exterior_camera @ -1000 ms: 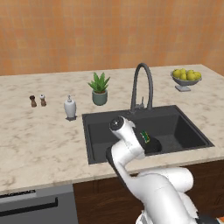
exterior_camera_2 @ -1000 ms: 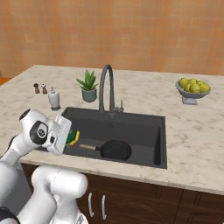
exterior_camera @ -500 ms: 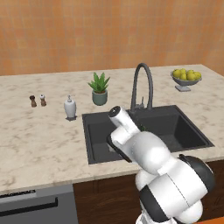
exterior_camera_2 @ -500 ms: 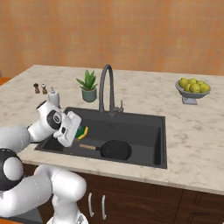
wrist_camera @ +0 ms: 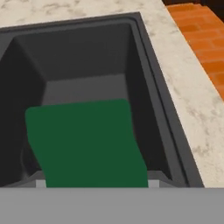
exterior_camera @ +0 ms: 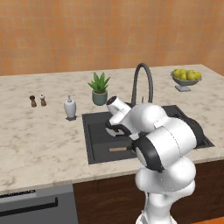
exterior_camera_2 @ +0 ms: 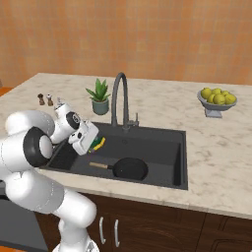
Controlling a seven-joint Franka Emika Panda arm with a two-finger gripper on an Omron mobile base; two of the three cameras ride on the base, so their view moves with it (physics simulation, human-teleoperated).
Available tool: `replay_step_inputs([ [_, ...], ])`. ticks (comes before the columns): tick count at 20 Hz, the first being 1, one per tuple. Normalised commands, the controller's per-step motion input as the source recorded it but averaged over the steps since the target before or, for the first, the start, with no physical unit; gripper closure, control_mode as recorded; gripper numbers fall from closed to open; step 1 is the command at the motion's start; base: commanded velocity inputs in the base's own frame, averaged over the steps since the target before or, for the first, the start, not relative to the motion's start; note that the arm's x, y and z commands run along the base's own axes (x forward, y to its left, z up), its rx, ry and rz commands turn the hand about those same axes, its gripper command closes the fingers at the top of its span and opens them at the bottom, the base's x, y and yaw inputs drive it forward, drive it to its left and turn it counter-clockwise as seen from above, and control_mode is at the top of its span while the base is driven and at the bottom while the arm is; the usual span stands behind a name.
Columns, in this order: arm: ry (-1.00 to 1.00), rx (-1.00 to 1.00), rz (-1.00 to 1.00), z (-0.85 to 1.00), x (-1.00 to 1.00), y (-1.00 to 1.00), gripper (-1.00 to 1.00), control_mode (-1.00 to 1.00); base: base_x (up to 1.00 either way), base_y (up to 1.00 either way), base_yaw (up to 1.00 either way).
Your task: Pick the pan and sponge and place them into the sink. Then turn on the water.
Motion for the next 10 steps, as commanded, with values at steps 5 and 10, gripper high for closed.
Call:
replay_step_inputs([
  [5,0.0,0.0,0.0,-0.34,0.24,-0.24,1.0,-1.0,0.0,0.0,0.0],
  [10,0.0,0.0,0.0,-0.36,0.09,-0.3,1.0,-1.0,0.0,0.0,0.0],
])
